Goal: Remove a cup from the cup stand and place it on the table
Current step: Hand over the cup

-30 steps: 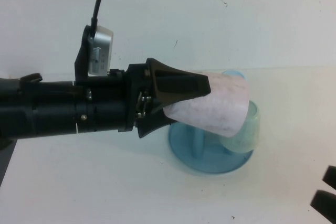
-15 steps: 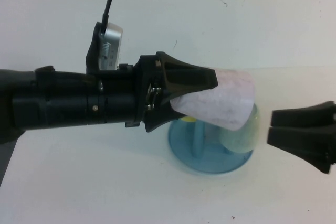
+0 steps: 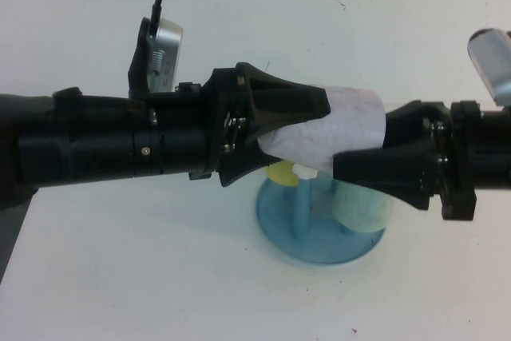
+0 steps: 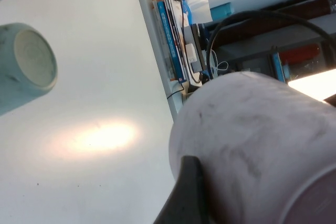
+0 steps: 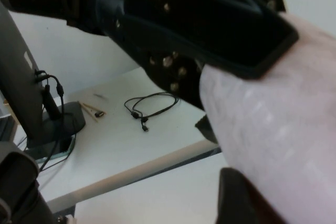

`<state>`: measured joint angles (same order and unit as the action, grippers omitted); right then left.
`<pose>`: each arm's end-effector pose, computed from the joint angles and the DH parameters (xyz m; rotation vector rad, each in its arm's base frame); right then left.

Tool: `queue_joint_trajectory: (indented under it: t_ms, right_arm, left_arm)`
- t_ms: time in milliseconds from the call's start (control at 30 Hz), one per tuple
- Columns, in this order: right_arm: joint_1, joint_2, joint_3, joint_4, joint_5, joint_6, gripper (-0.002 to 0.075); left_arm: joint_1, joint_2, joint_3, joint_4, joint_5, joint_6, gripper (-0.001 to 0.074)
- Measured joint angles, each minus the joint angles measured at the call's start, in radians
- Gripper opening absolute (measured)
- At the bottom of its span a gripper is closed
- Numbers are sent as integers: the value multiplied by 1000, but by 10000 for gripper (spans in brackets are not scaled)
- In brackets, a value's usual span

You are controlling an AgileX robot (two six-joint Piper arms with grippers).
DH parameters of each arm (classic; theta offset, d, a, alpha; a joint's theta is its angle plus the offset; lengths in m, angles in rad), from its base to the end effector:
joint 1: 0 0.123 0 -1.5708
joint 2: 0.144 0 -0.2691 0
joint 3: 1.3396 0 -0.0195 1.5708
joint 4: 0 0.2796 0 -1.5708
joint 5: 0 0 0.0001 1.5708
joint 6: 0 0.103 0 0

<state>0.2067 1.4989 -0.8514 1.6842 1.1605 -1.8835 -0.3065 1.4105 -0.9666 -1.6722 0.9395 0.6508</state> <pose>0.2812 0.1549 0.2466 -0.9851 1.5630 1.1789 0.2842 -0.1768 0.2994 -0.0180 2.0980 -1.7532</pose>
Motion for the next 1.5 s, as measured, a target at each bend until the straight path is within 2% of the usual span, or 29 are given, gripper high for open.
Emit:
queue_joint_trajectory:
  t_ms: [167,267,367,467,967,1367,1500]
  right_arm:
    - [0,5,-49,0,6,-2,353]
    - [1,5,-57,-2,8,0,258]
    - [16,6,-59,-2,24,7,122]
    - [37,8,-59,0,31,21,59]
    - [62,10,-59,0,-21,56,36]
    - [64,10,-59,0,-34,44,35]
    - [68,10,-61,-2,-37,43,32]
  left_arm:
    - [0,0,-1,-2,-14,2,585]
    - [0,0,-1,-12,-32,12,585]
    - [0,0,-2,-21,-39,21,568]
    - [1,0,-2,-23,-39,25,568]
    - [2,8,-2,-32,-64,64,568]
    - [2,8,-2,-43,-58,168,568]
    - [4,10,-2,-26,-52,184,651]
